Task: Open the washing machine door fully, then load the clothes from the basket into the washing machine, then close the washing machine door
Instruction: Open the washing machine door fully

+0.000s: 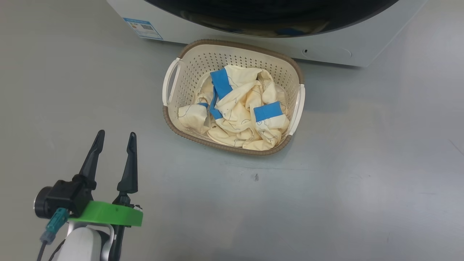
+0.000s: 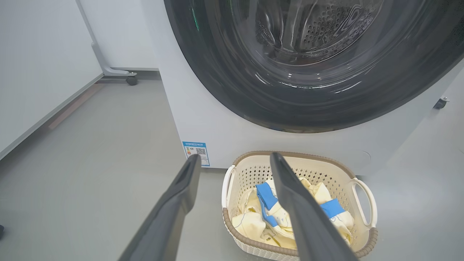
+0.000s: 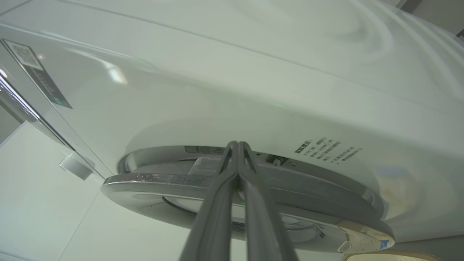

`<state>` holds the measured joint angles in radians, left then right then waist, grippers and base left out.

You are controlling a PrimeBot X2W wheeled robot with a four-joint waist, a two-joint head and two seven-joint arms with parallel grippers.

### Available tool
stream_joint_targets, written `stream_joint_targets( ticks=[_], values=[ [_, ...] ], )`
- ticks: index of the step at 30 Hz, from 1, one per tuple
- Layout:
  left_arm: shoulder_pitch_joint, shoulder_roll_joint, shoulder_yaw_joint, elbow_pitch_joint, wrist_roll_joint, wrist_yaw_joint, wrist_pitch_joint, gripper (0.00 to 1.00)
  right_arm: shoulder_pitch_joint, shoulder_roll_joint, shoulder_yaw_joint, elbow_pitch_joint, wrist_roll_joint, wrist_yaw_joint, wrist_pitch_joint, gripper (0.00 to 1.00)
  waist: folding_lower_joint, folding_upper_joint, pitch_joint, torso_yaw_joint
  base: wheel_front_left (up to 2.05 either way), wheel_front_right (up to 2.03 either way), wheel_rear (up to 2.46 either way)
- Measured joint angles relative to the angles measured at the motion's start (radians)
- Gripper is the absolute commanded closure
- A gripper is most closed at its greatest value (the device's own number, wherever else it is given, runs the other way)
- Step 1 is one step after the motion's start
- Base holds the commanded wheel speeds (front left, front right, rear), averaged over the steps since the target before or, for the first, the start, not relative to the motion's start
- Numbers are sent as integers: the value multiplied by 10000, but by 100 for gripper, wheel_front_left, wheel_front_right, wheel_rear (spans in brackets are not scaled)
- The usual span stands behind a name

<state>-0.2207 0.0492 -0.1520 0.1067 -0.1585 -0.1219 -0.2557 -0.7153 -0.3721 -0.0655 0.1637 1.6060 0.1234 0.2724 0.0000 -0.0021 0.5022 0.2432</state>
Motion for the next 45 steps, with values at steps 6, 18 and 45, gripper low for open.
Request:
stream_joint_targets(
  ticks=[6,18,45],
  values=[
    [-3,-36,67,-69,2,0,0,0,-590,27,272,13,0,0,297,100,0,0,275,132,0,0,0],
    [-12,-88,215,-142,0,0,0,0,-1284,86,606,378,-38,0,667,100,0,0,703,266,0,0,0],
    [-18,-144,337,-351,2,0,-2,0,-2184,196,876,872,-38,0,1166,100,0,0,1137,451,0,0,0]
  ],
)
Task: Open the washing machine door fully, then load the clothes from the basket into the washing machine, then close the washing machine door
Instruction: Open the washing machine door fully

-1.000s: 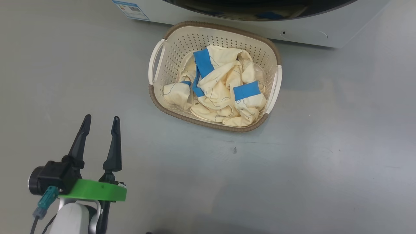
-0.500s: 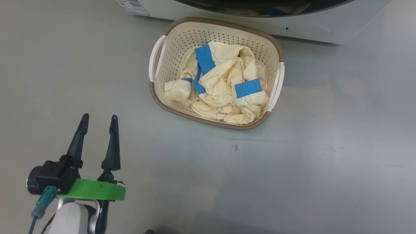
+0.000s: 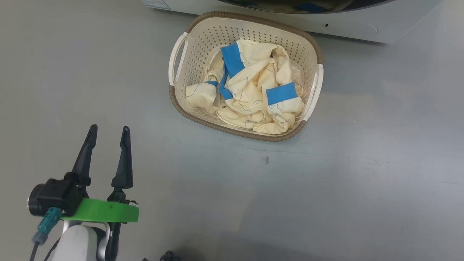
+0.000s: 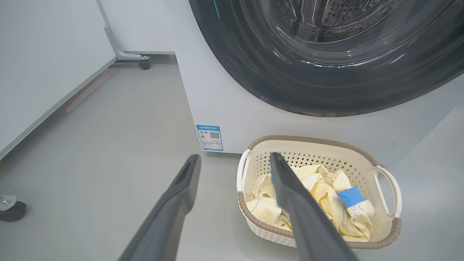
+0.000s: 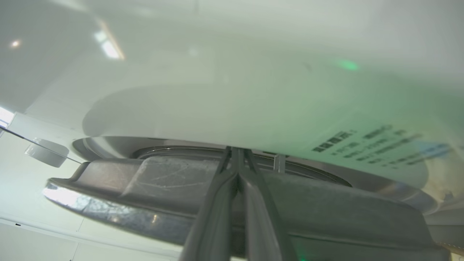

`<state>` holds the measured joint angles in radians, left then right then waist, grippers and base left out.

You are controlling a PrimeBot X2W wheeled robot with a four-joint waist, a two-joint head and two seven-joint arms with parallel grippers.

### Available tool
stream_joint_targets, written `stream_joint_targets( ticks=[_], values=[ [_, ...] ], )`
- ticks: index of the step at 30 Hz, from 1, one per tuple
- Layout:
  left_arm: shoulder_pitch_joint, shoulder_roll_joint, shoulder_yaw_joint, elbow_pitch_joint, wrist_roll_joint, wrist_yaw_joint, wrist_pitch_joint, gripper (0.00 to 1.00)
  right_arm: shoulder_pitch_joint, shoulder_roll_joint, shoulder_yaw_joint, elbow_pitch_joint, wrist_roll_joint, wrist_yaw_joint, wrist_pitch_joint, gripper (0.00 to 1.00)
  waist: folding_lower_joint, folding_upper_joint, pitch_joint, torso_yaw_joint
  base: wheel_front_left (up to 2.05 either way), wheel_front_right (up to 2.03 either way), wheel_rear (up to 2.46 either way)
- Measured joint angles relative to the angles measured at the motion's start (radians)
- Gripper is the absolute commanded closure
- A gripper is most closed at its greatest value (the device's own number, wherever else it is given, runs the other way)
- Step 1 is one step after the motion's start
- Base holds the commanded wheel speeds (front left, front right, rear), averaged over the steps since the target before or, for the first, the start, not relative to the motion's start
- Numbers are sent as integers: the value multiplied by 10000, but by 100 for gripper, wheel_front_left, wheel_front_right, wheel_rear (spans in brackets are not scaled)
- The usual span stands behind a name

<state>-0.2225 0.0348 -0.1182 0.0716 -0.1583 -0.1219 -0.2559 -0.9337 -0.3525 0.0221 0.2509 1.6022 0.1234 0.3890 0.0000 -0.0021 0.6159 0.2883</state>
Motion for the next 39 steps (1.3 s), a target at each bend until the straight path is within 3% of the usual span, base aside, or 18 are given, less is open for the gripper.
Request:
stream_joint_targets(
  ticks=[12,39],
  values=[
    [-6,-21,205,2,0,0,0,0,-246,98,104,81,10,0,207,100,0,0,138,-52,0,0,0],
    [-153,-31,479,44,2,0,0,0,-126,290,1183,-21,-40,-8,1427,100,0,0,-116,-883,0,0,0]
  ],
)
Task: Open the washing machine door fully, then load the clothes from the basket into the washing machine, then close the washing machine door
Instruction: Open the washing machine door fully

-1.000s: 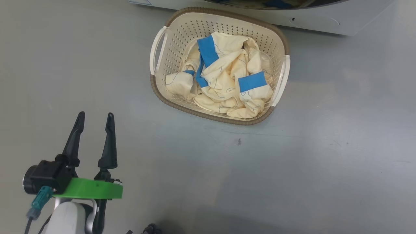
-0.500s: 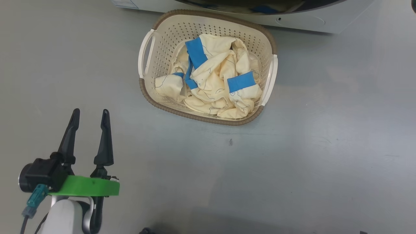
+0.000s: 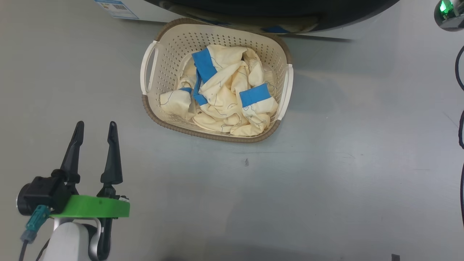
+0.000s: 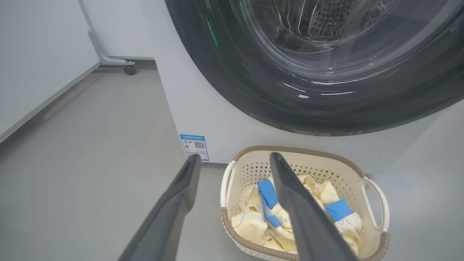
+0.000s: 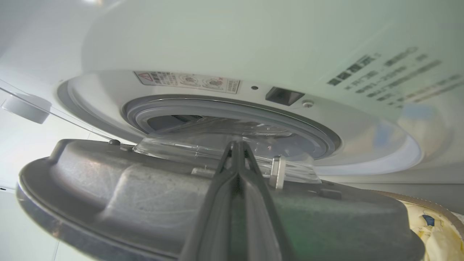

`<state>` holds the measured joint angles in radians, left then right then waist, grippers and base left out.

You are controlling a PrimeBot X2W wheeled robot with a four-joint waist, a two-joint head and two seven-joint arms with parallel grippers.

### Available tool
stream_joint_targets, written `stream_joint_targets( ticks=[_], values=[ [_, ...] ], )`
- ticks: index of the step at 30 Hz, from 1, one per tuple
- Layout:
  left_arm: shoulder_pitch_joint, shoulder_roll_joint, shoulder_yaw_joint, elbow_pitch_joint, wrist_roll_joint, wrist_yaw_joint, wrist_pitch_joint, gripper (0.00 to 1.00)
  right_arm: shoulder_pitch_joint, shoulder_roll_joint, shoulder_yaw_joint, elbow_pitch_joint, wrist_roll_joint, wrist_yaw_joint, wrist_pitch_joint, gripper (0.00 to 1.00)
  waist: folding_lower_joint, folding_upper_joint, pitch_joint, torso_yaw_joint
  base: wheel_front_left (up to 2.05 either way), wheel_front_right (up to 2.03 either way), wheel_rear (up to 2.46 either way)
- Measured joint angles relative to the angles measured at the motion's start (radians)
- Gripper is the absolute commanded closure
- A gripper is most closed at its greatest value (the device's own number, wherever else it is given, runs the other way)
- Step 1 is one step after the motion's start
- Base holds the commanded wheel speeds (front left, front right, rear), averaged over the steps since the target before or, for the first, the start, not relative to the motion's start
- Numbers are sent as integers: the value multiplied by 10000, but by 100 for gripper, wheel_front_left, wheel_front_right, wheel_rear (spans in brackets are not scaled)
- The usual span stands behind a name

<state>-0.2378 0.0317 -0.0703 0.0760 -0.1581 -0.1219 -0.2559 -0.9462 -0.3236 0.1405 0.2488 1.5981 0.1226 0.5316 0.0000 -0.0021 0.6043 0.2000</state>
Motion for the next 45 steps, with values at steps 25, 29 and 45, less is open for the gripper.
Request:
stream_joint_targets(
  ticks=[25,29,45],
  values=[
    [55,0,-2,727,2,0,0,0,2354,978,1597,-654,69,2,1118,100,0,0,-1701,-529,0,0,0],
    [220,0,0,834,0,0,0,0,2853,1104,1908,-779,159,2,1377,100,0,0,-2086,-510,0,0,0],
    [644,2,-153,1064,-518,0,0,0,4522,2017,3022,-1168,487,2,1975,100,0,0,-3401,245,0,0,0]
  ],
)
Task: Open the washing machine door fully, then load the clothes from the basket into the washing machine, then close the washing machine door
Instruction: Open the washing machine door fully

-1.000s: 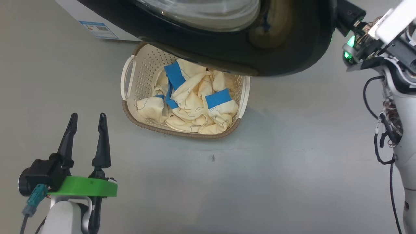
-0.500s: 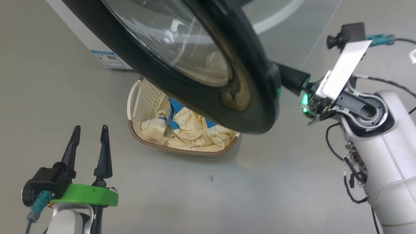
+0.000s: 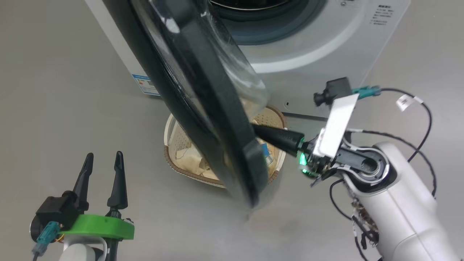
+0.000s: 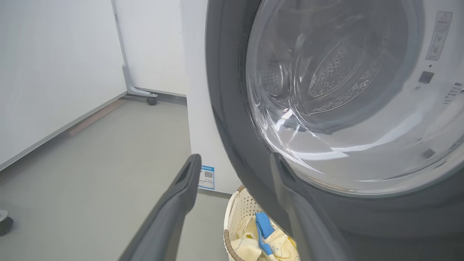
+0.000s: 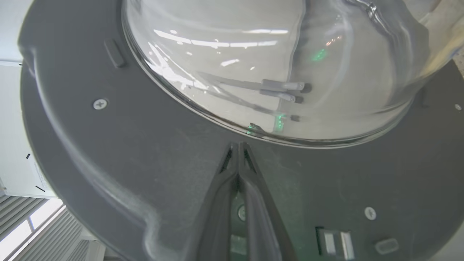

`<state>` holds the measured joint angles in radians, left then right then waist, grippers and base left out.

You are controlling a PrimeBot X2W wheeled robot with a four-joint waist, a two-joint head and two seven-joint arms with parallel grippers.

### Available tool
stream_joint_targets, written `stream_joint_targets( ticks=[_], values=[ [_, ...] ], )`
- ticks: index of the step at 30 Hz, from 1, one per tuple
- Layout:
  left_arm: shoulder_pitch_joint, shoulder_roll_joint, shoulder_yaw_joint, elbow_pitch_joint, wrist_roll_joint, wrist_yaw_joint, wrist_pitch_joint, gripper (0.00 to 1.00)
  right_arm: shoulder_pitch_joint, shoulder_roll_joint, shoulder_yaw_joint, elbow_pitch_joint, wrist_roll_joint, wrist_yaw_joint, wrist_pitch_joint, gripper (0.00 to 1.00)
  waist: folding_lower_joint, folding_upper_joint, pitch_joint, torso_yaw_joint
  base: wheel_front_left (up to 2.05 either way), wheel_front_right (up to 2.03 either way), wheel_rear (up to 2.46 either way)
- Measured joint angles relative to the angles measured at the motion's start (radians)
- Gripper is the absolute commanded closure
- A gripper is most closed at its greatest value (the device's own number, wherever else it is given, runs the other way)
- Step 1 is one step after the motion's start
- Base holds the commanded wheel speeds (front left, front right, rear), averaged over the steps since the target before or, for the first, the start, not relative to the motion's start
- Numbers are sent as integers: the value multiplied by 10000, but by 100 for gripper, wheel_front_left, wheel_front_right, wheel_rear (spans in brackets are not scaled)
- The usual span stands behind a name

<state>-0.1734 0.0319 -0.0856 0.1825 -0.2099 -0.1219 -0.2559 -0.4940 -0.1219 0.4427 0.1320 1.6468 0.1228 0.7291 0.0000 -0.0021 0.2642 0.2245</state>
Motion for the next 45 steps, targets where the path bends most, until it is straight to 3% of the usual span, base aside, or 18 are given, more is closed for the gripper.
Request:
stream_joint_targets(
  ticks=[5,27,45],
  values=[
    [84,0,-17,23,-50,0,0,0,404,305,305,-73,96,0,29,100,0,0,-263,295,0,0,0],
    [303,0,-307,35,-610,4,0,0,809,504,1018,324,73,4,-782,100,0,0,-900,1485,0,0,0],
    [726,2,-211,82,-631,109,2,0,1008,504,2080,568,871,4,-1898,100,0,0,-1542,1881,0,0,0]
  ],
)
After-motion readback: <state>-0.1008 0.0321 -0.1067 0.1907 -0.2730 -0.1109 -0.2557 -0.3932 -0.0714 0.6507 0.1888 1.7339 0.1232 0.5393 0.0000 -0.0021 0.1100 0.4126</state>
